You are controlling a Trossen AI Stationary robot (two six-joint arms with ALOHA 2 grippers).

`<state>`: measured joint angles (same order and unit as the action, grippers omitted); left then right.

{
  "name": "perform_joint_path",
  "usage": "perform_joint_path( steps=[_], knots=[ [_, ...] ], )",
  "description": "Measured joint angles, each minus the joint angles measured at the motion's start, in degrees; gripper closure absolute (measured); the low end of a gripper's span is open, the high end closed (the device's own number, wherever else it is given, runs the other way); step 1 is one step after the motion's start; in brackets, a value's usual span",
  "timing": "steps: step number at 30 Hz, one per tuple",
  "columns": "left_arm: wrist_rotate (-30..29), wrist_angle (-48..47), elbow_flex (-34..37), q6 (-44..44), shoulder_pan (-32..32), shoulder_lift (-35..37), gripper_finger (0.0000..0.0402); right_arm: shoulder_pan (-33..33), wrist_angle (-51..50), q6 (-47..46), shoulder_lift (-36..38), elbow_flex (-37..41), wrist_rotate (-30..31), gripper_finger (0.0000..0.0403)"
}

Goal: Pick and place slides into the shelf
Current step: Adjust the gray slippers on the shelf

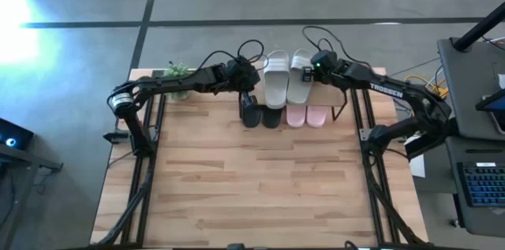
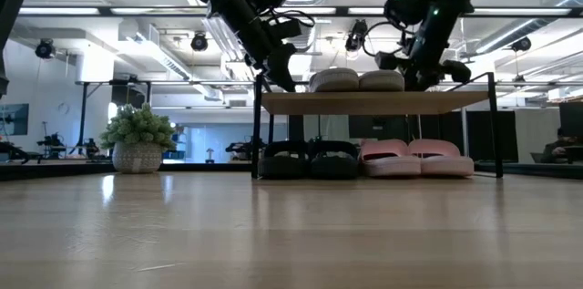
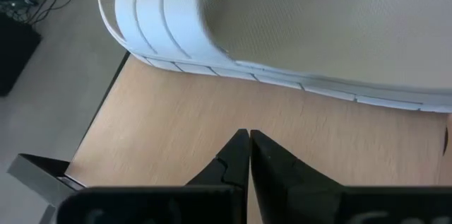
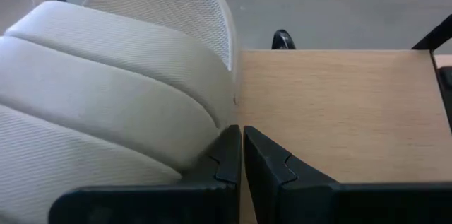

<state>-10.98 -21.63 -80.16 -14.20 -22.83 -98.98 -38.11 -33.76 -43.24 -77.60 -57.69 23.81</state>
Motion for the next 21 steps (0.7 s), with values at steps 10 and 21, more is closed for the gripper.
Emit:
perform_joint_path(
  steps=[10,21],
  knots=[
    [0.2,0.1,0.0,0.0,-0.1,0.0,0.0402,-0.2,5.8,4.1,-0.1,-0.1,1.3,0.0392],
    [0.2,0.2,0.0,0.0,-0.2,0.0,0.0402,-0.2,1.6,6.2,-0.8,-1.8,-1.5,0.0392]
  ],
)
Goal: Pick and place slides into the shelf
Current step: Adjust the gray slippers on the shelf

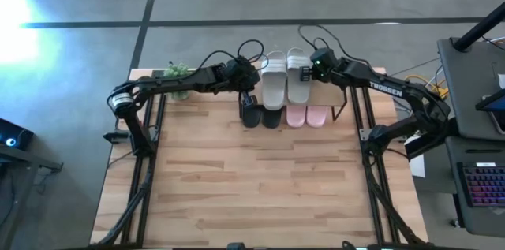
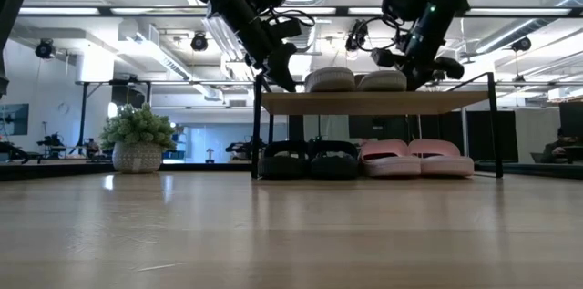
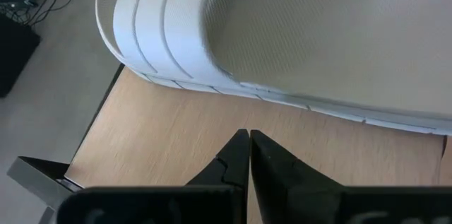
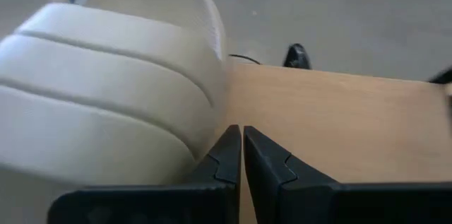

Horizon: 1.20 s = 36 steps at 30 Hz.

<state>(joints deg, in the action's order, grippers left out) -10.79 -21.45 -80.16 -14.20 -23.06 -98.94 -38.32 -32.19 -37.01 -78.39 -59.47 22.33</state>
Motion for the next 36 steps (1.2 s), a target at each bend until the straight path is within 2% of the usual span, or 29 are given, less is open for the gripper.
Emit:
perform_joint_path(
  steps=[4,10,15,18,26,36],
  knots=[
    [0.1,1.4,0.0,0.0,-0.3,-0.1,0.0402,0.7,-3.5,0.1,2.3,-0.2,2.8,0.0392],
    [3.3,4.7,0.0,0.0,-1.5,-0.3,0.0402,1.0,-6.2,0.7,8.5,-0.3,2.9,0.0392],
    [3.3,7.5,0.0,0.1,-3.2,-0.3,0.0402,0.9,-7.1,0.7,11.1,0.0,-1.8,0.0392],
    [4.9,8.0,-0.1,0.2,-4.1,-0.3,0.0402,1.6,-7.4,0.4,11.0,0.4,-3.9,0.0392],
    [10.5,10.4,-0.1,0.2,-4.8,-0.3,0.0402,5.2,-7.4,0.0,9.6,1.1,-4.5,0.0392],
    [10.4,12.4,-0.1,0.3,-5.1,-3.1,0.0402,8.9,-7.3,-1.0,8.9,1.2,-4.6,0.0392]
  ],
)
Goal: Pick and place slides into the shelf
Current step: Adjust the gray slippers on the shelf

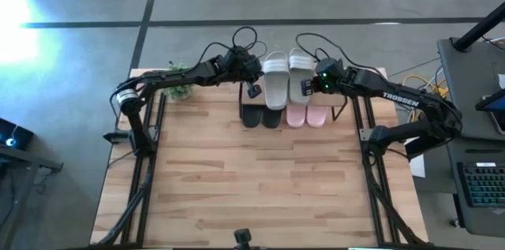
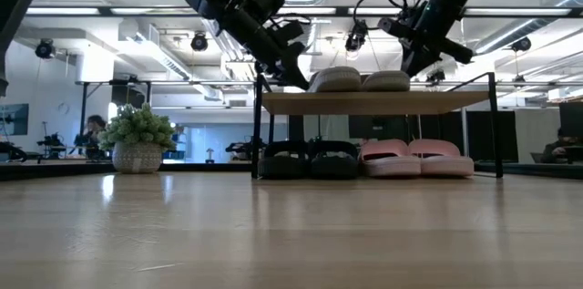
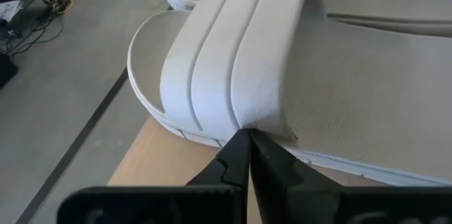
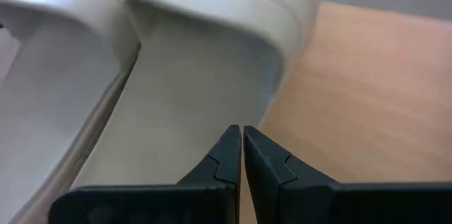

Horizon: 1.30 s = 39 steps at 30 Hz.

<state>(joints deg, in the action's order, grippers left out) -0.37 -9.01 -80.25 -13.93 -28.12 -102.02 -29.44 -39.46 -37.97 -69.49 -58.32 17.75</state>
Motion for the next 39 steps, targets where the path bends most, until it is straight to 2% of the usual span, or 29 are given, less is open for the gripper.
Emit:
perform_joint_path(
  steps=[10,16,20,23,27,32,36,39],
  knots=[
    [-1.5,0.5,-1.3,-0.1,-0.7,-0.2,0.0402,3.3,-1.0,-1.9,0.0,0.2,-1.7,0.0392],
    [-3.2,-6.7,-1.0,-1.9,-0.7,1.5,0.0402,3.9,1.0,-0.5,0.5,-0.6,-1.0,0.0392],
    [-3.2,-12.8,-0.6,-2.4,-0.6,3.5,0.0402,4.9,3.8,9.2,0.4,-3.1,-1.3,0.0374],
    [-3.4,-15.8,0.6,-4.0,-0.3,6.2,0.0402,6.9,2.8,20.5,0.4,-6.2,-1.1,0.0345],
    [-3.4,-15.0,3.9,-5.4,0.5,10.8,0.0402,10.4,-1.3,37.5,0.1,-9.4,4.1,0.0299],
    [-3.4,-9.3,9.3,-6.1,0.5,15.0,0.0402,11.6,-1.6,41.5,0.1,-9.3,13.2,0.025],
    [-3.3,-6.6,12.0,-6.4,0.0,16.1,0.0402,10.0,-1.9,42.8,-1.4,-8.4,14.3,0.0224],
    [-3.2,-6.0,13.1,-6.4,0.0,16.1,0.0402,9.3,-1.7,48.3,-4.1,-8.3,14.5,0.0213]
  ],
)
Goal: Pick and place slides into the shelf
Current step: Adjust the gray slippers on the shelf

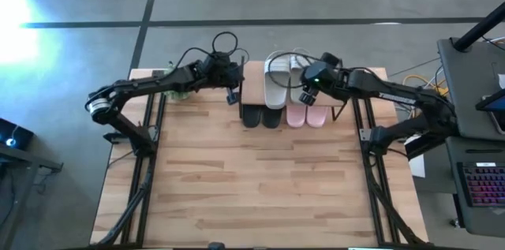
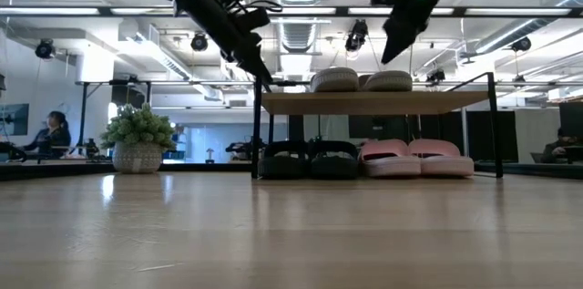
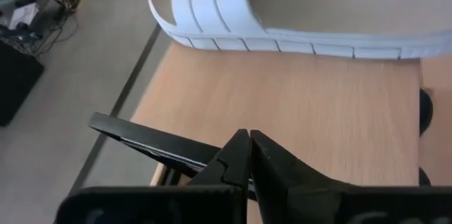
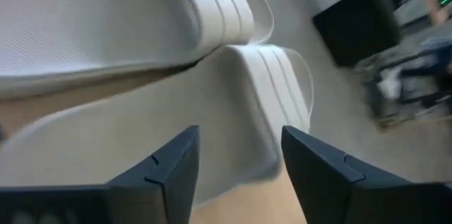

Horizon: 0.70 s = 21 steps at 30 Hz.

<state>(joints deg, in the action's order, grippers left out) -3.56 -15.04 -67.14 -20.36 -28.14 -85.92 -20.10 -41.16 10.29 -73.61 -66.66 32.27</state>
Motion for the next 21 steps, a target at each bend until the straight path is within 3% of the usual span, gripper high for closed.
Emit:
perform_joint_path(
  steps=[6,9,21],
  knots=[
    [0.2,0.1,0.4,-3.0,0.0,-0.3,0.0402,0.1,2.4,11.1,-7.2,-2.0,8.0,0.0199],
    [0.2,0.1,0.4,-3.2,0.0,-0.3,0.0402,-0.3,2.5,12.3,-9.5,-3.6,10.1,0.0197],
    [0.4,1.1,0.4,-4.2,0.0,-0.3,0.0402,-5.3,2.4,11.1,-13.6,-5.7,8.0,0.0221]
  ],
)
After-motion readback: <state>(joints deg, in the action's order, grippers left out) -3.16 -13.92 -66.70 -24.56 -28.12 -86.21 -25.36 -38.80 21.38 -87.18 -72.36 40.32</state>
